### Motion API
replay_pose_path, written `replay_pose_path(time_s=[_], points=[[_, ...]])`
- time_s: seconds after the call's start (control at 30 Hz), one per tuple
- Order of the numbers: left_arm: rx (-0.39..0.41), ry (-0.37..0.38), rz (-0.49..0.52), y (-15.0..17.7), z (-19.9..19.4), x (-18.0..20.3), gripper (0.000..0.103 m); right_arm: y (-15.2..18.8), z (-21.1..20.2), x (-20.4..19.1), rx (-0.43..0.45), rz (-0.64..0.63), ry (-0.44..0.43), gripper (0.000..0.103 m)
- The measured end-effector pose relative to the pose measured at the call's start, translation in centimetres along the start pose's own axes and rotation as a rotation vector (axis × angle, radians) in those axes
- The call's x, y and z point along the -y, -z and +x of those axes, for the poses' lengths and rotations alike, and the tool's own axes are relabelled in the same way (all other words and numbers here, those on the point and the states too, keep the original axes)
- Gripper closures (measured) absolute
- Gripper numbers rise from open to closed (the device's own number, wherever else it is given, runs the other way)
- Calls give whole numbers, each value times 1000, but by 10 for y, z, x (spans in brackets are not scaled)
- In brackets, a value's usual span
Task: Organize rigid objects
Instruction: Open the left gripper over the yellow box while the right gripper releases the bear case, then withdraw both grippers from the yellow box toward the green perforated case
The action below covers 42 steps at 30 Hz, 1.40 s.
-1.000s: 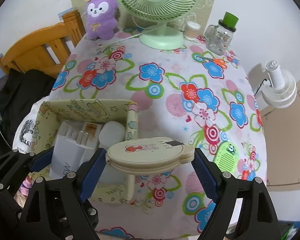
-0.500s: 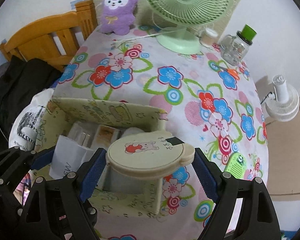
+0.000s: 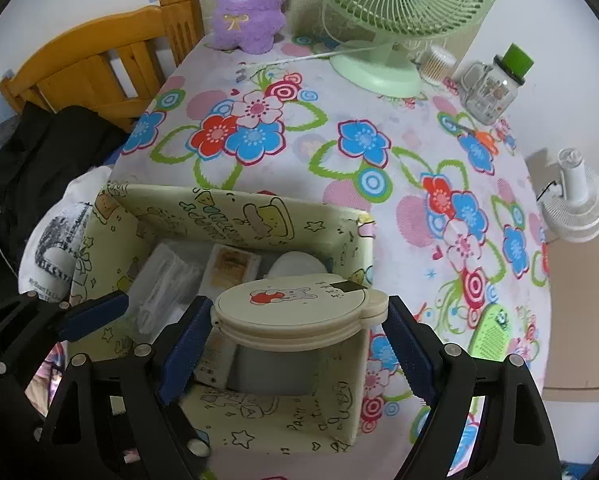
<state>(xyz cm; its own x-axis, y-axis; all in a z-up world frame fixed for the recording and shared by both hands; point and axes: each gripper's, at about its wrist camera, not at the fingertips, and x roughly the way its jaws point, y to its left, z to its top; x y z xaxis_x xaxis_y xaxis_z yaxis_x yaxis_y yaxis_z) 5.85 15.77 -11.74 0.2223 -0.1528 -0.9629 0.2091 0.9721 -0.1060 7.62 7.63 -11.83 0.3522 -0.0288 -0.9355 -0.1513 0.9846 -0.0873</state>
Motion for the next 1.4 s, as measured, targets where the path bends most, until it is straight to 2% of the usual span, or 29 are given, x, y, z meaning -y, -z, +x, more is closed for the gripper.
replay_pose_path(time_s=[0.23,0.43,0.7,0.83,1.4], points=[[-27,-27,11,0,3,-2,19,0,8,-3,-22,12,-41,16],[-21,-42,18,-3,2,-2,15,-2,9,-3,-7,10,-77,16],[5,-45,5,-5,-8,-3,9,-10,12,-5,-10,27,-198,13],[15,-43,20,-3,-13,3,5,-6,4,-2,8,37,-193,3],[36,-77,109,6,-22,47,4,26,-23,40,22,100,-87,3]])
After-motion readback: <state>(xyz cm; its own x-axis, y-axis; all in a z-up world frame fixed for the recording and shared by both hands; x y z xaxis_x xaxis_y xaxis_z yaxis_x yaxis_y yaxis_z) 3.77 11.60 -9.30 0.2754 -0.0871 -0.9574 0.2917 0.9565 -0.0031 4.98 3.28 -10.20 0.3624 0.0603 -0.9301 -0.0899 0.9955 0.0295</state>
